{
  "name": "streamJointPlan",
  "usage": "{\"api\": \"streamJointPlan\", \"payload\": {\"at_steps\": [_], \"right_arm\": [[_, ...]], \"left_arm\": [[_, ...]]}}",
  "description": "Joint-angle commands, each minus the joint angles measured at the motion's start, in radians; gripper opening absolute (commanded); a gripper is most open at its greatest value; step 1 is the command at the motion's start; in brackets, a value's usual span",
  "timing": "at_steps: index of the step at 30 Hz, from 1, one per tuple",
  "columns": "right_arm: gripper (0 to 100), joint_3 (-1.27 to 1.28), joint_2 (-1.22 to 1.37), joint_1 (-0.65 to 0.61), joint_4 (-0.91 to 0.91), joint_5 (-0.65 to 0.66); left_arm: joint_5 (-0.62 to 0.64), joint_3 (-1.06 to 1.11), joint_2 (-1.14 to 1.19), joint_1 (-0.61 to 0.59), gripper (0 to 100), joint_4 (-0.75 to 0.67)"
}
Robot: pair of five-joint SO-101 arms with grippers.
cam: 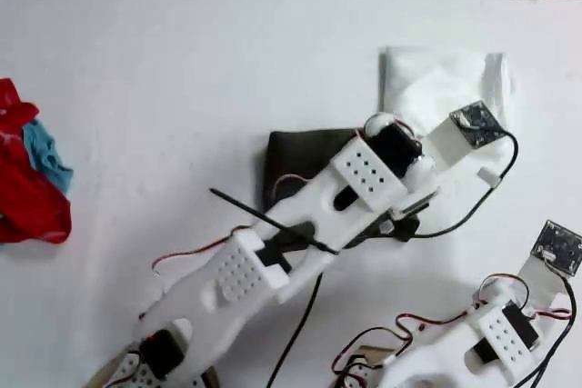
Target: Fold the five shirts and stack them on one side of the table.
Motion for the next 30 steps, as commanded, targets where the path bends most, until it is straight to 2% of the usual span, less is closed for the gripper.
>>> {"api": "streamJointPlan", "payload": {"at_steps": [1,6,8,11,15,18,21,24,30], "right_arm": [[13.3,-0.02,-0.025,0.01,-0.018,-0.005],[13.3,-0.025,-0.022,0.008,-0.013,-0.005],[13.3,-0.04,-0.016,-0.044,-0.005,0.0],[13.3,-0.18,-0.015,-0.214,0.182,0.023],[13.3,-0.454,-0.007,-0.527,0.483,-0.091],[13.6,-0.6,0.061,-0.74,0.587,-0.167],[13.7,-0.694,0.182,-0.874,0.622,-0.215],[13.8,-0.776,0.314,-0.924,0.625,-0.224],[13.8,-0.945,0.496,-0.932,0.656,-0.224]], "left_arm": [[0.011,-0.104,-0.051,-0.058,15,0.043],[0.011,-0.108,-0.199,-0.19,15,0.044],[0.011,-0.051,-0.256,-0.247,15,0.044],[0.011,0.099,-0.304,-0.33,15,0.043],[0.008,0.32,-0.319,-0.414,15,0.04],[0.008,0.398,-0.325,-0.443,10,0.04],[0.008,0.464,-0.381,-0.454,10,0.035],[0.008,0.552,-0.462,-0.479,11,0.009],[0.008,0.868,-0.638,-0.582,11,-0.129]]}}
